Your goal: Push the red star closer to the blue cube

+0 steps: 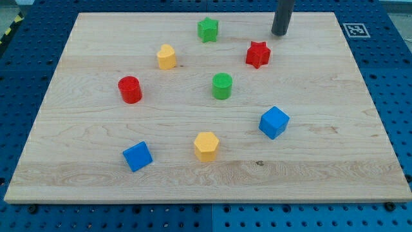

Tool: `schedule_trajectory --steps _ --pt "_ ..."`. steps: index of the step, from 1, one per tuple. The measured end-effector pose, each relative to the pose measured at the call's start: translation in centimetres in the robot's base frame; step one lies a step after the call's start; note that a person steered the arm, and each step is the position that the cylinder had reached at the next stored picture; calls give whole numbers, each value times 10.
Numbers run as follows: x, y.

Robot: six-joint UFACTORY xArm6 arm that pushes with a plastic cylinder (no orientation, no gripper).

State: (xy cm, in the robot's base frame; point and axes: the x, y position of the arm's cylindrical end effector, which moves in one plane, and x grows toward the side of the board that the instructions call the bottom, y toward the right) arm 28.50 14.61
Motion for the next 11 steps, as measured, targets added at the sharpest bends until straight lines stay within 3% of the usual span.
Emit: schedule_trajectory --steps 1,5,11 --pt "41 -23" --pt "9 -76" --pt "233 17"
